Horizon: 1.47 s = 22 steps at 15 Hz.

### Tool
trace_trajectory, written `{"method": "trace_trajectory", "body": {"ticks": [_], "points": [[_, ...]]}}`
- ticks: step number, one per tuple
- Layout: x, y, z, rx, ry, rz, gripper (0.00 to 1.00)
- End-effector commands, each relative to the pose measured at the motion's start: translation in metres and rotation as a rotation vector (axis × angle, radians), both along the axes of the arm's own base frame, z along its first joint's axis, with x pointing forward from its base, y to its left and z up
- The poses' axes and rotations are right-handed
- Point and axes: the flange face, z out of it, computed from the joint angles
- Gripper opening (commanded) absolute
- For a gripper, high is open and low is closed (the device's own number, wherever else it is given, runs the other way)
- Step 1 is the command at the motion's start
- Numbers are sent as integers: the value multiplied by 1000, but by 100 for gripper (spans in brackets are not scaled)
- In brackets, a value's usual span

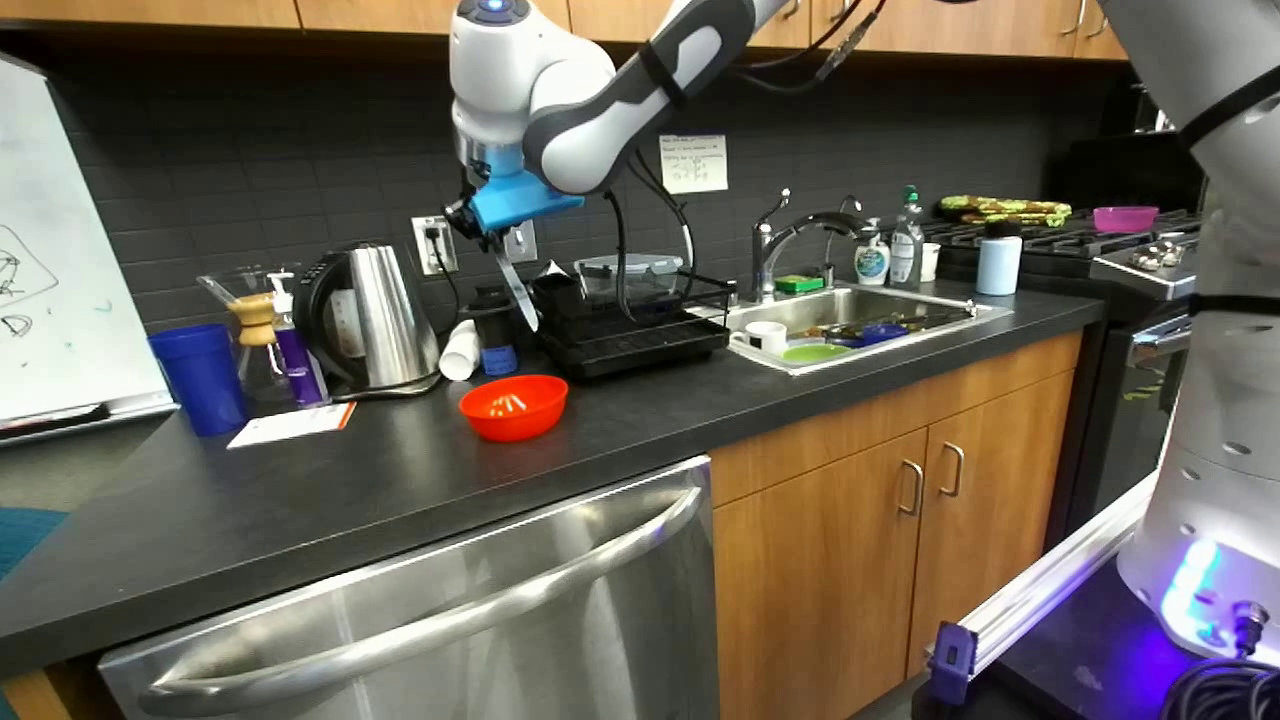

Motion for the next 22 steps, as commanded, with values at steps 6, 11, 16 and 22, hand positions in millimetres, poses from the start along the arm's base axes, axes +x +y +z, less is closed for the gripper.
{"method": "trace_trajectory", "body": {"ticks": [6, 11, 16, 22], "points": [[-31, -7, 0, 48, 47, -43, 5], [-42, 10, -11, 86, 34, -86, 5], [-63, 33, -26, 140, 25, -102, 5], [-81, 47, -50, 156, -32, -103, 5]]}}
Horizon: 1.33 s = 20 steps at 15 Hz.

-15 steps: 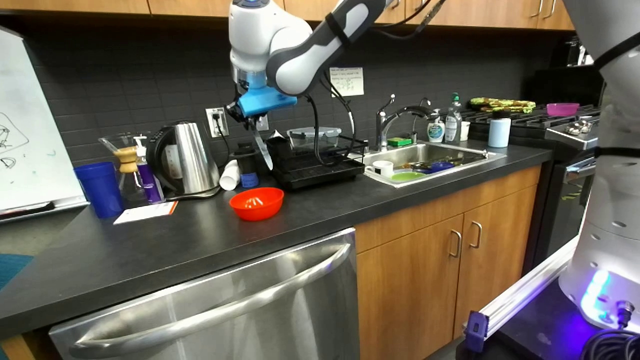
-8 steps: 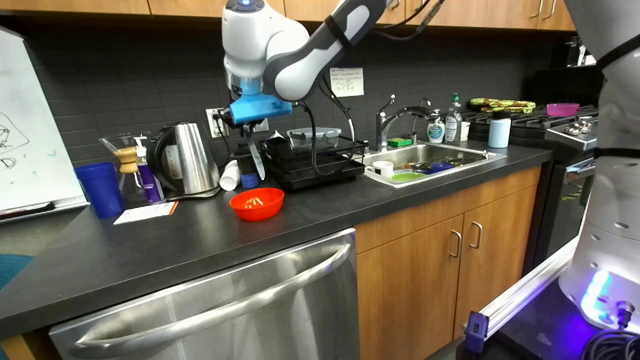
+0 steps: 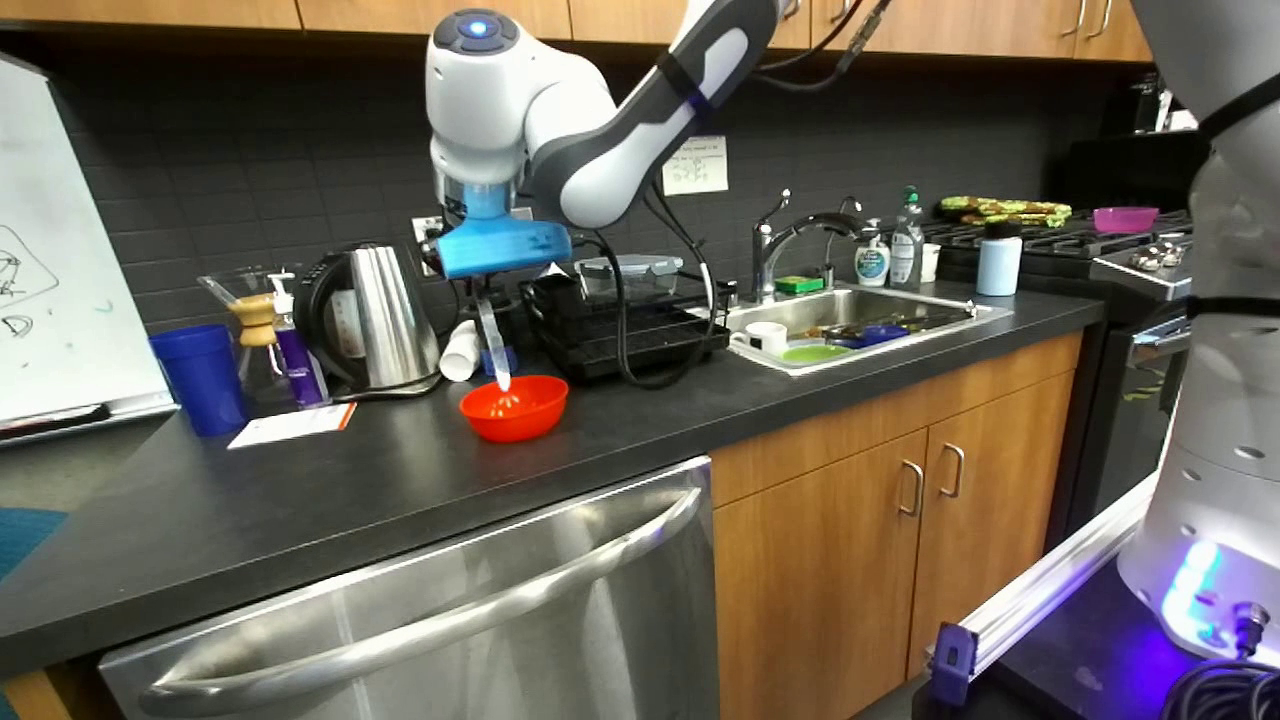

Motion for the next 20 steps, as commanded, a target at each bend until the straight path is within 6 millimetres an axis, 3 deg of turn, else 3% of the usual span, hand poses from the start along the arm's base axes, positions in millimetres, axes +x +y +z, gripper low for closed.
{"method": "trace_trajectory", "body": {"ticks": [1, 10, 20], "points": [[-8, -1, -6, 18, -70, -8, 5], [-7, -3, -28, -33, -250, 18, 5], [-10, -3, -63, -86, -180, 48, 5]]}}
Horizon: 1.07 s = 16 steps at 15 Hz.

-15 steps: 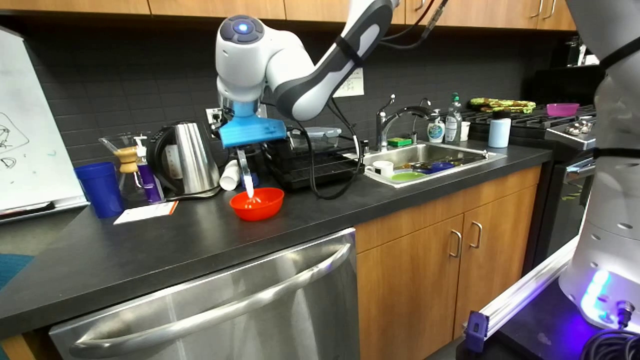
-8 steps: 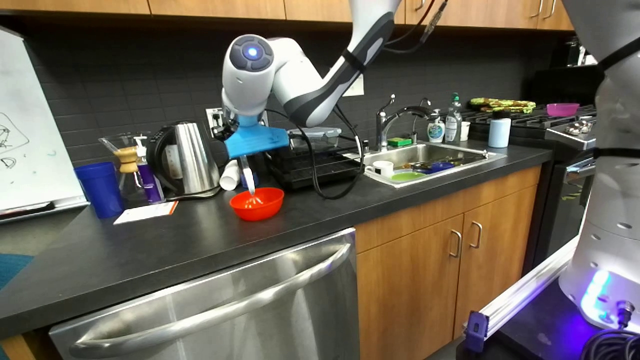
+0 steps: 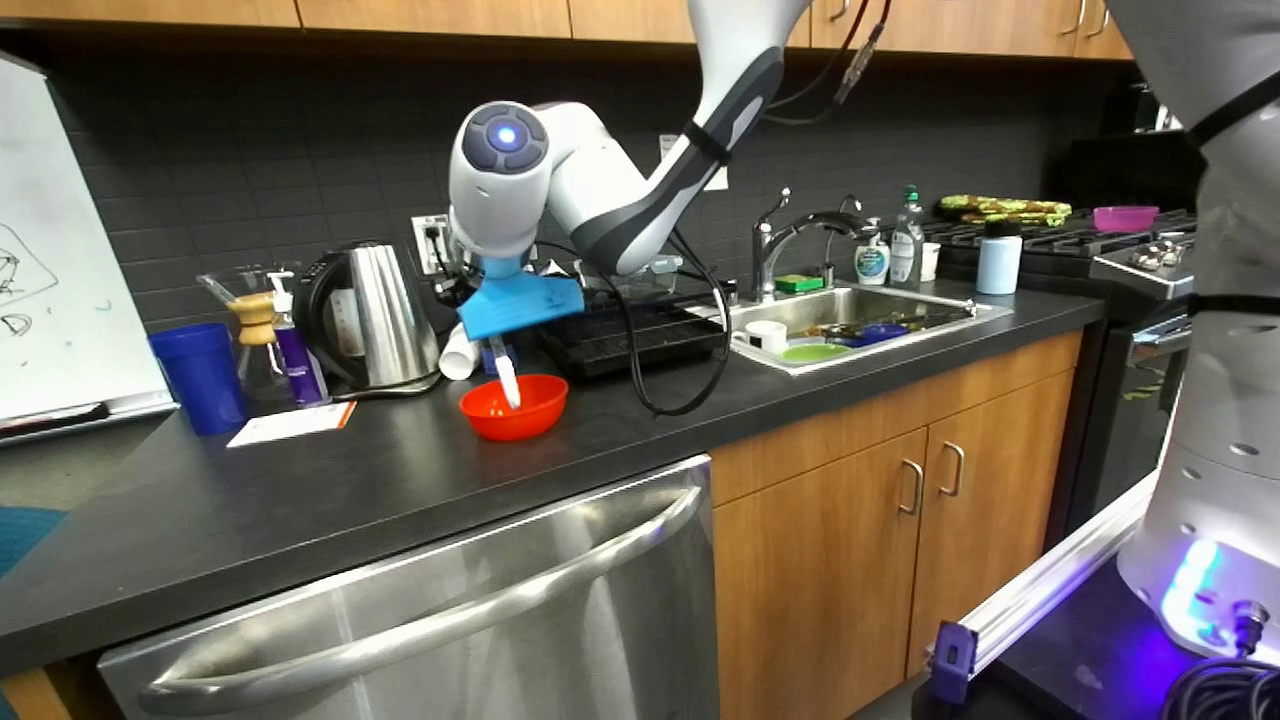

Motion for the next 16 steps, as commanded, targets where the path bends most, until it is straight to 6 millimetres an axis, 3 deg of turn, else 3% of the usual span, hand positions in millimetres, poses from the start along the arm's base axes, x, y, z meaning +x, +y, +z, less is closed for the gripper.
{"method": "trace_trajectory", "body": {"ticks": [1, 5, 6, 8, 15, 16], "points": [[-4, -1, -9, -43, 23, 27, 5], [-4, 0, -12, -67, 26, 52, 5], [-4, -1, -12, -72, 23, 57, 44], [-4, 0, -12, -80, 21, 65, 50], [-2, -2, -10, -95, 16, 71, 97], [-2, -3, -10, -94, 15, 70, 99]]}}
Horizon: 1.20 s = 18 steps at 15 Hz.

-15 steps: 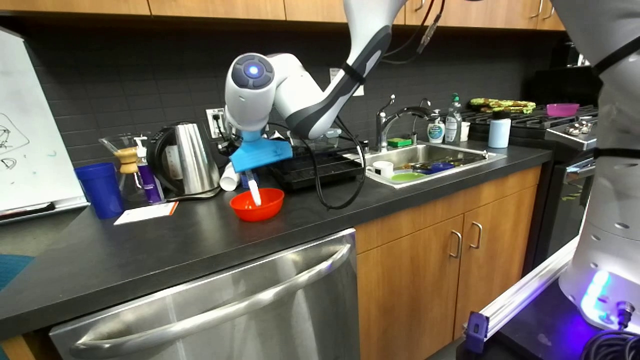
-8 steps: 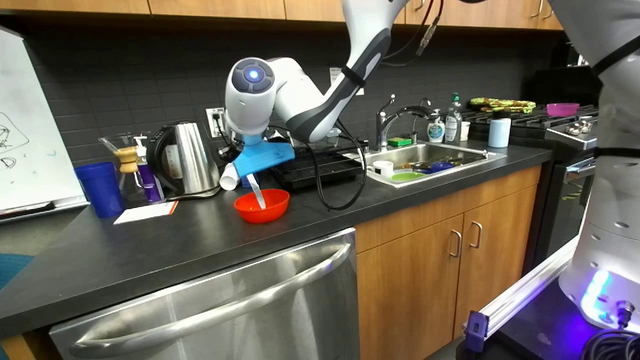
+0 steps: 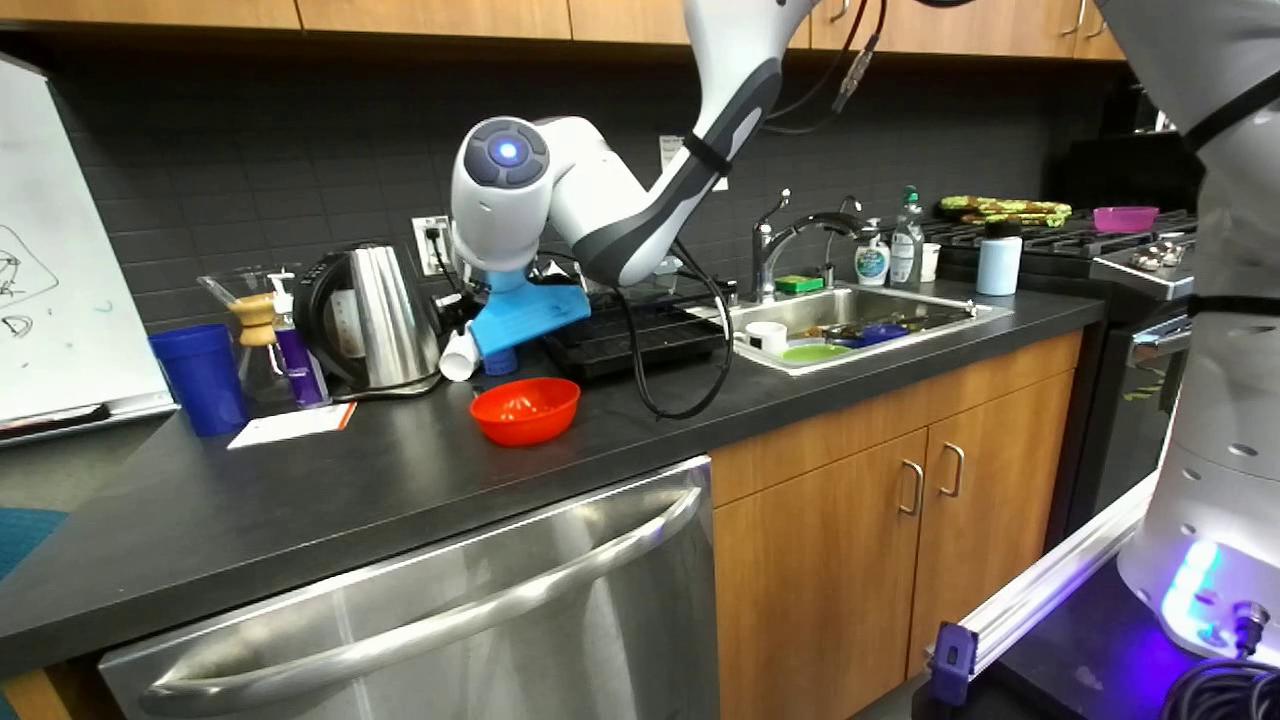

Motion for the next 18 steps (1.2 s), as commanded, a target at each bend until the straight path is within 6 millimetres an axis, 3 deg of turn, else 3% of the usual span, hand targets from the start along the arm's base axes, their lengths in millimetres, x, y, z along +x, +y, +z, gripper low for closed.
{"method": "trace_trajectory", "body": {"ticks": [1, 5, 13, 18], "points": [[2, -5, 5, -13, -13, 16, 100], [-5, -5, 25, -8, -68, 62, 100], [-72, -14, 114, -43, -157, 298, 100], [-106, -40, 136, -24, -110, 412, 100]]}}
